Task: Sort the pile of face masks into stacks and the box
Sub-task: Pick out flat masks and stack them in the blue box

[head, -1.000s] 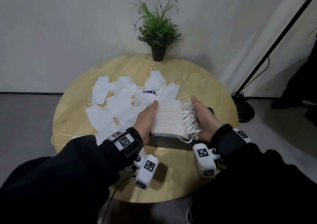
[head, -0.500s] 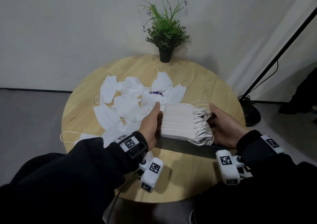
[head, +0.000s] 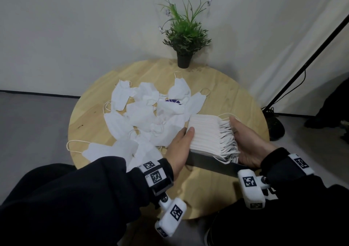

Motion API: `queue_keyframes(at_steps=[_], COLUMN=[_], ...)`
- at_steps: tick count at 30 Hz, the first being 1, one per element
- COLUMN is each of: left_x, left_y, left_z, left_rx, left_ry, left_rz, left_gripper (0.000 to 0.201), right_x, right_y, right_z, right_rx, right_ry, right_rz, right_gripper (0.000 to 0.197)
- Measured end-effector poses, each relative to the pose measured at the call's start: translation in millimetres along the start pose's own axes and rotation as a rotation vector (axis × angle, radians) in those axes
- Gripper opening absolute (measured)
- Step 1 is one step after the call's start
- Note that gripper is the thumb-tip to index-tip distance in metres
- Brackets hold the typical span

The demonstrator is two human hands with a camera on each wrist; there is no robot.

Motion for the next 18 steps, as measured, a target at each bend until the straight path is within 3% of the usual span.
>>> queue_keyframes(at_steps=[2, 7, 18], left_x=[-3.1, -2.6, 9.6], left_y=[0.3, 3.6, 12.2], left_z=[2.7, 3.7, -3.7], left_rx=[-0.011, -0.100, -0.120], left_ry=[-0.018, 0.036, 0.131], left_rz=[0.015, 0.044, 0.109], left_gripper=[0.070, 0.028, 0.038], right_x=[-0.9, -2.0, 2.2], right_y=[-2.3, -4.1, -9.1], right_z=[1.0, 0.7, -2.8], right_rx=[-0.006, 0.045, 0.116], right_ry=[0.006, 0.016, 0.093], right_rz=[0.014, 0.008, 0.035], right_gripper=[0.078, 0.079, 0.077])
Point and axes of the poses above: each hand's wrist, its own x-axis towards the middle knuckle, its own y-axis out of the back of the hand, z = x × y, the point moved 10 cm from there along x, towards the middle knuckle, and after that the axes turned 8 degrees about -x, right-handed, at the moved point
